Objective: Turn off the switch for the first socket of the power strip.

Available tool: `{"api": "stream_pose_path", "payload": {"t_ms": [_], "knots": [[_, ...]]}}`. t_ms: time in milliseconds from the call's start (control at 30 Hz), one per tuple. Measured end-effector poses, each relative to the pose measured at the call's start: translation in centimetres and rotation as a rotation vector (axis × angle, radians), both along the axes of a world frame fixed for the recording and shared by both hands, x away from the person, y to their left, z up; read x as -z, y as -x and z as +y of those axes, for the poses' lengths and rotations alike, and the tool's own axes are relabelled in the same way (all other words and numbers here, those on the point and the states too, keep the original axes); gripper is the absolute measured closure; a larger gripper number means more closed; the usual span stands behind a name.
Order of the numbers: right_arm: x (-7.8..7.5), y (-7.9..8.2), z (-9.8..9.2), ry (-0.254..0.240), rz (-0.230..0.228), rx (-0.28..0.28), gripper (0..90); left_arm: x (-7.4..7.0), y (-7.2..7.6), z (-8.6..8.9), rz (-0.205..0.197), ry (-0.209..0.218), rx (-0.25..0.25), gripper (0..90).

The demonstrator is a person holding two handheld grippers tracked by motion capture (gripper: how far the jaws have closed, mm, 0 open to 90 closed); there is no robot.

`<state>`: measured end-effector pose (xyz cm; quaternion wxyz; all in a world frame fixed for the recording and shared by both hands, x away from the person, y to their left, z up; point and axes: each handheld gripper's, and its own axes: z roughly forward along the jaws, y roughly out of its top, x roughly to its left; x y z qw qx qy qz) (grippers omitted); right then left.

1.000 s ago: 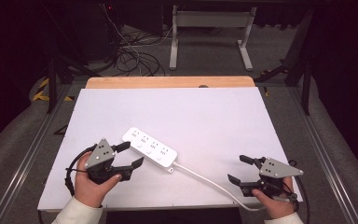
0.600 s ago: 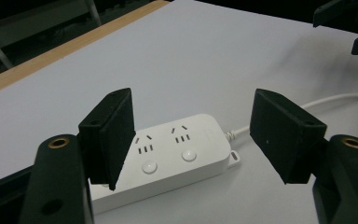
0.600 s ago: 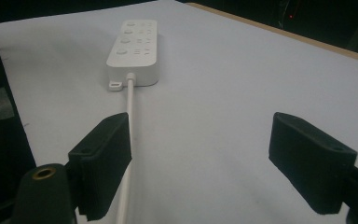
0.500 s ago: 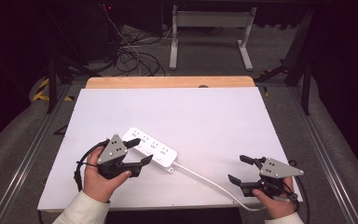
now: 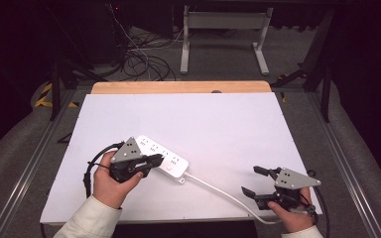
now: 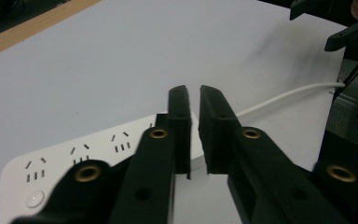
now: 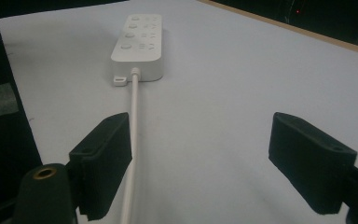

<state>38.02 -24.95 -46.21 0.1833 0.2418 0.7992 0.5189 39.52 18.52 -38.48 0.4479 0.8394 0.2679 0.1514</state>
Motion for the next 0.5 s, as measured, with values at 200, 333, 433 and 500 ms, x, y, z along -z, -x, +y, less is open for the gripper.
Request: {"api": "stream_pose_path", "payload": {"t_ms": [200, 333, 433, 500], "knots": [[0.0, 0.0, 0.0, 0.0, -0.001, -0.002, 21.4, 0.0, -0.7, -0.6, 0.033, -0.031, 0.01, 89.9], [0.0, 0.0, 0.0, 0.005, 0.001, -0.001, 21.3, 0.1, -1.3, -1.1, 0.067, -0.052, 0.015, 89.9], [0.0, 0.0, 0.0, 0.005, 0.002, -0.002, 21.3, 0.2, -1.9, -1.4, 0.111, -0.066, 0.016, 89.9], [0.0, 0.0, 0.0, 0.006, 0.002, -0.004, 21.3, 0.4, -2.3, -1.6, 0.127, -0.077, 0.017, 89.9]]}}
